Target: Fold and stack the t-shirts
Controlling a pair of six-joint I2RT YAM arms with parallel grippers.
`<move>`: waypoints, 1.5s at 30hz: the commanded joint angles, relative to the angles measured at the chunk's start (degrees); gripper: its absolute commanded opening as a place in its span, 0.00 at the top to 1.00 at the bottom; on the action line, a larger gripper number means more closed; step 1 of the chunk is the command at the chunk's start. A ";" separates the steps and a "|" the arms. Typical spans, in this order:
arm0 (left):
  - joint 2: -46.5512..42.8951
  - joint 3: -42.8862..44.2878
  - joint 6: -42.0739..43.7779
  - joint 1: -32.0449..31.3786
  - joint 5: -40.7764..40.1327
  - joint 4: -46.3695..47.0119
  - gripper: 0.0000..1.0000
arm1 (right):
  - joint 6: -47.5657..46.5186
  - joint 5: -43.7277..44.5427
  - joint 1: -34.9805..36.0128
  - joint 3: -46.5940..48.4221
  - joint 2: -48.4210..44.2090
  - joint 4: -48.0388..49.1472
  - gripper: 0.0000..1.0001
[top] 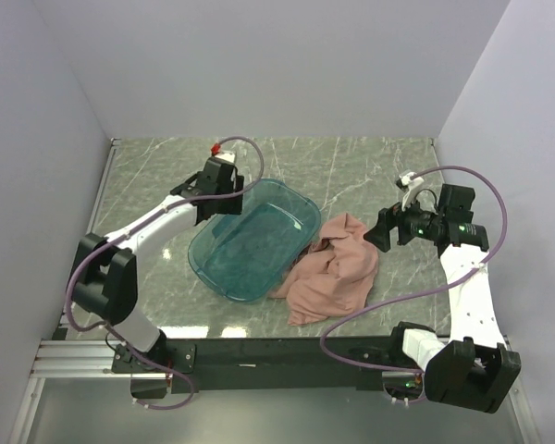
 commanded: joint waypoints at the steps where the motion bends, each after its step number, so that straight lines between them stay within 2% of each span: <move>1: 3.49 2.65 5.27 0.30 -1.08 -3.43 0.27 | -0.86 -1.50 0.69 -0.45 -0.09 1.42 0.02; 5: 10.08 5.82 8.52 1.01 0.32 -5.11 0.32 | -1.65 -0.97 0.78 -0.54 -0.09 1.07 0.02; 8: 13.68 7.84 10.19 1.44 0.15 -6.17 0.40 | -1.92 -0.80 0.87 -0.63 -0.27 0.89 0.02; 10: 14.66 8.72 10.99 2.23 0.41 -6.43 0.53 | -2.01 -0.71 0.87 -0.80 -0.44 0.80 0.02; 11: 14.84 8.81 11.77 2.67 0.58 -6.17 0.67 | -2.09 -0.62 0.78 -0.80 -0.53 0.80 0.02; 13: 14.14 8.37 12.39 4.51 0.41 -5.47 0.84 | -2.27 -0.53 0.78 -0.98 -0.53 0.63 0.02; 14: 13.01 7.67 13.01 5.39 -0.29 -4.68 0.98 | -2.44 -0.45 0.87 -0.89 -0.62 0.45 0.02; 18: 8.78 3.46 17.14 12.15 -1.26 -0.11 1.00 | -2.71 -0.27 0.87 -0.98 -0.62 0.27 0.02; 19: 8.08 2.67 17.14 16.17 -0.74 0.85 1.00 | -2.88 -0.18 0.87 -0.98 -0.62 0.19 0.02; 23: 5.70 0.90 23.37 25.60 -0.03 4.81 1.00 | -3.76 -0.01 0.78 -1.24 -0.71 -0.34 0.02; 28: 7.27 3.09 33.63 32.72 -5.19 11.92 1.00 | -4.55 -0.62 0.78 -1.33 0.00 -1.13 0.02; 31: 10.17 8.44 35.77 36.41 -5.84 12.11 1.00 | -5.52 -0.97 0.87 -0.45 0.35 -2.80 0.02; 32: 12.88 12.11 35.95 36.95 -5.57 10.89 0.99 | -6.48 -0.80 0.78 -0.28 0.44 -3.67 0.02; 35: 17.98 18.54 36.48 37.66 -7.48 9.65 0.82 | -8.06 -0.18 0.87 0.25 0.61 -4.99 0.02; 37: 19.59 21.45 35.87 37.66 -9.86 9.65 0.53 | -8.60 0.17 0.87 0.78 1.05 -5.35 0.02; 38: 20.63 23.73 34.12 37.66 -13.61 10.61 0.35 | -8.68 0.17 0.78 1.13 1.14 -5.61 0.02; 41: 19.68 26.90 31.04 37.66 -15.67 11.15 0.25 | -8.34 -0.18 0.78 1.48 1.23 -5.44 0.02; 45: 14.07 27.36 27.79 37.66 -11.13 9.92 0.16 | -9.38 -0.71 0.95 1.75 1.31 -6.05 0.02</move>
